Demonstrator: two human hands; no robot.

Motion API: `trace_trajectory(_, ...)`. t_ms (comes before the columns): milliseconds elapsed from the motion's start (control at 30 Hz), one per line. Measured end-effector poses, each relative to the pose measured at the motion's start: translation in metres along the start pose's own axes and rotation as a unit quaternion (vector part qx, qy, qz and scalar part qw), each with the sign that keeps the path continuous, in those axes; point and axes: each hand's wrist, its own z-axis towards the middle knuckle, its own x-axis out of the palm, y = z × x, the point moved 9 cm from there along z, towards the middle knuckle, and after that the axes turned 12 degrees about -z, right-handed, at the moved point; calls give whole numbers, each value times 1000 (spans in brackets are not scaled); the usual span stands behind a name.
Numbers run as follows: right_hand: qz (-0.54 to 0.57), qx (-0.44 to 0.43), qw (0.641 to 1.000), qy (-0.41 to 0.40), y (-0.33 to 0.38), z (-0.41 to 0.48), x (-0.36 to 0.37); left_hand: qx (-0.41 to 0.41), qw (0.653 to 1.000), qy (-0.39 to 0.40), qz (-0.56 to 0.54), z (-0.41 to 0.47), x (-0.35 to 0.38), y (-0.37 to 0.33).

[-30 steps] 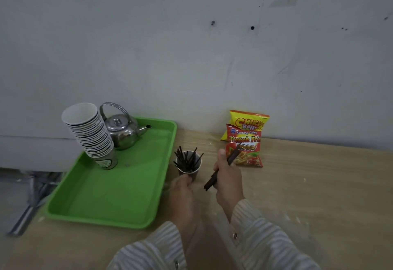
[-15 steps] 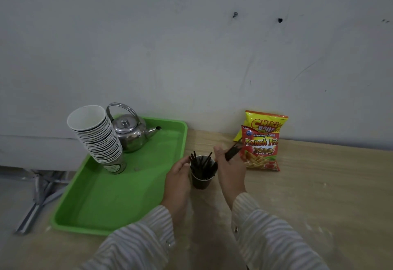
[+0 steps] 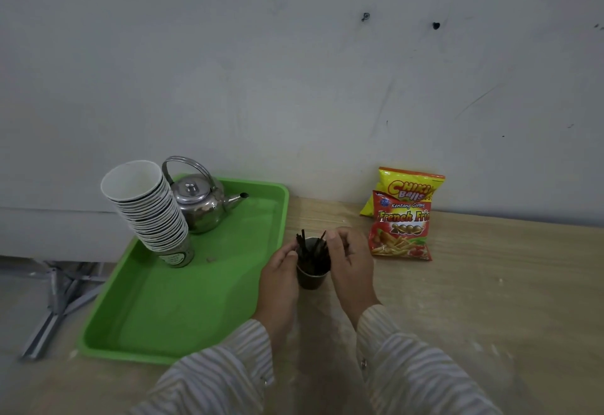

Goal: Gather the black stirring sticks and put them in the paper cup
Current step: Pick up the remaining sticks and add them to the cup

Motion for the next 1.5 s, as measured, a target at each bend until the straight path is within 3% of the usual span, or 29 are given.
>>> trace_trajectory(233,-97,0,992,83,-1,-3,15,16,1000,6,5,0,1,-3)
trace_trajectory(333,-76,6,996,55,0,-2,3,3,1000,14,14,3,-1,2)
trace_trajectory(467,89,163,983,-5,-31,-5,-15,-5,999,21,44,11,-6,4)
trace_trajectory(700,127,313,934,116,-57,-25,14,-52,998,36,23,18,-5,10)
trace_trajectory(1067,175,319,924,121,-59,-26,33,-65,996,55,-21,23,-2,9)
trace_trajectory(1300,169,303,930,122,-53,0,44,-23,998,53,38,47,6,-3)
trace_trajectory(1500,170,284,937,116,-52,32,59,-51,997,48,-15,73,16,-9)
